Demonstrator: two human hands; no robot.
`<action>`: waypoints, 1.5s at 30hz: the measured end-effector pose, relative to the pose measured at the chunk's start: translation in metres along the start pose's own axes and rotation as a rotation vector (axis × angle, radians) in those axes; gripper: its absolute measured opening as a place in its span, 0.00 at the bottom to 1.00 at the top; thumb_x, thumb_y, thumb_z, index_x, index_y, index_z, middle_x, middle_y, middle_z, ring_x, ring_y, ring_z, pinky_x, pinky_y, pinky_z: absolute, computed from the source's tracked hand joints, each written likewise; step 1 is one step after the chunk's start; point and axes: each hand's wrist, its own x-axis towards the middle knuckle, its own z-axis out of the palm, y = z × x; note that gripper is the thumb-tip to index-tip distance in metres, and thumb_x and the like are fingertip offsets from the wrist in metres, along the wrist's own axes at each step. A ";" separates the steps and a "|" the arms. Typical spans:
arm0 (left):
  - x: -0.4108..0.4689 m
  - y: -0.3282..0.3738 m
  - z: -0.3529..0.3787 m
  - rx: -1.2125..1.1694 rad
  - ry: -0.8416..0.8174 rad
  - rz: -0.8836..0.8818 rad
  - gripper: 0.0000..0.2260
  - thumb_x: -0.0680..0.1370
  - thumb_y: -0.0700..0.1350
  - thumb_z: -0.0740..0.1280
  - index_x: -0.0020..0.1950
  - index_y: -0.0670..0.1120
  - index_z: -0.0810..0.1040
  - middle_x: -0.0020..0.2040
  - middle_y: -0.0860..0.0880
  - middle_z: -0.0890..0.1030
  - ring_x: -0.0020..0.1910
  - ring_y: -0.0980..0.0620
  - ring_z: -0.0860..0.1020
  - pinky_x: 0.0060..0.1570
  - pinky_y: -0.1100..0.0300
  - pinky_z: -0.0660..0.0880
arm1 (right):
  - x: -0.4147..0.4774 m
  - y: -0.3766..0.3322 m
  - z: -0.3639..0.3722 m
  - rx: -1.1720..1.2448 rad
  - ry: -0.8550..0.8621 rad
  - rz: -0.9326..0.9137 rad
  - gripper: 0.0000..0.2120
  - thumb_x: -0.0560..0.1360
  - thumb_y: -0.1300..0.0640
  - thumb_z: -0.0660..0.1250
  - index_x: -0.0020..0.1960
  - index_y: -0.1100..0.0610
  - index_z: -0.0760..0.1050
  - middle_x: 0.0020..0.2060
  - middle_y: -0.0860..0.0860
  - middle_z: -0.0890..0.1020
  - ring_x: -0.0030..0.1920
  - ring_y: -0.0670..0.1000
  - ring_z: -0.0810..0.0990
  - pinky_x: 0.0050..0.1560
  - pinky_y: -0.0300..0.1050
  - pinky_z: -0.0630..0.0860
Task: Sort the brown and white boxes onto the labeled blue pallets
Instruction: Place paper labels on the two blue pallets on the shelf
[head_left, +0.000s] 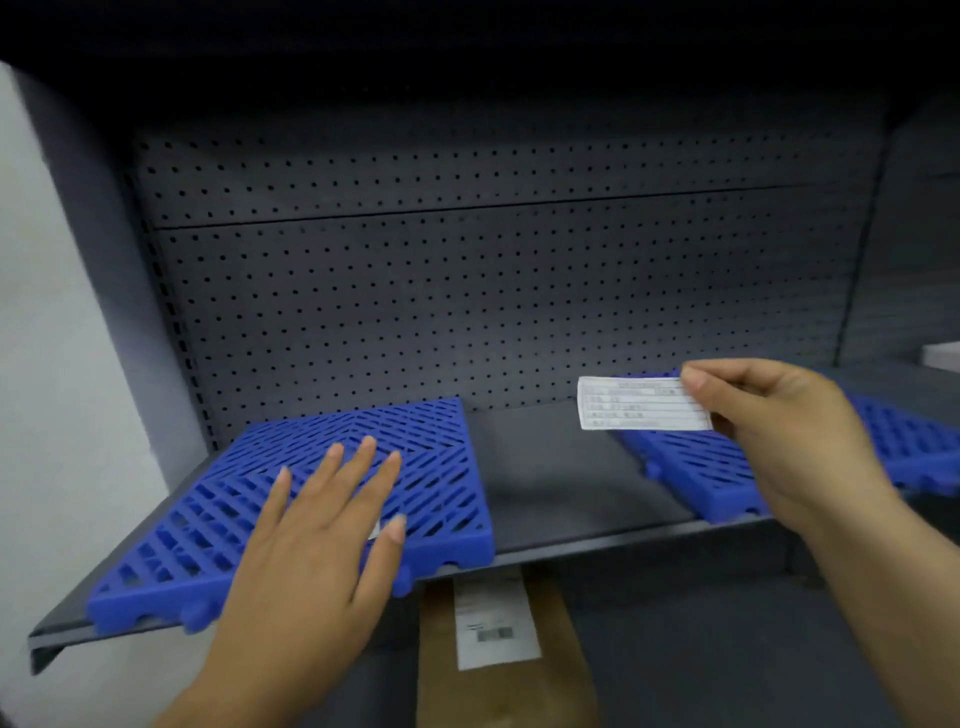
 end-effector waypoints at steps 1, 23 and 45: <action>0.004 0.014 0.000 -0.032 0.012 0.031 0.29 0.68 0.69 0.27 0.68 0.67 0.45 0.70 0.67 0.43 0.70 0.67 0.38 0.67 0.66 0.29 | 0.005 0.000 -0.016 0.006 0.024 0.010 0.04 0.70 0.57 0.72 0.37 0.50 0.84 0.32 0.45 0.85 0.37 0.48 0.79 0.46 0.43 0.75; 0.104 0.309 0.157 0.047 -0.213 0.280 0.28 0.78 0.60 0.40 0.56 0.58 0.80 0.54 0.64 0.81 0.53 0.66 0.78 0.48 0.69 0.73 | 0.133 0.106 -0.185 -0.691 -0.404 -0.063 0.04 0.73 0.54 0.69 0.39 0.49 0.79 0.30 0.40 0.78 0.32 0.38 0.75 0.34 0.29 0.67; 0.099 0.315 0.158 -0.040 -0.239 0.261 0.22 0.78 0.61 0.42 0.60 0.58 0.71 0.54 0.61 0.81 0.52 0.64 0.79 0.56 0.73 0.61 | 0.088 0.119 -0.205 -1.150 -0.573 -0.303 0.33 0.79 0.44 0.37 0.56 0.46 0.81 0.52 0.40 0.83 0.53 0.44 0.82 0.60 0.46 0.62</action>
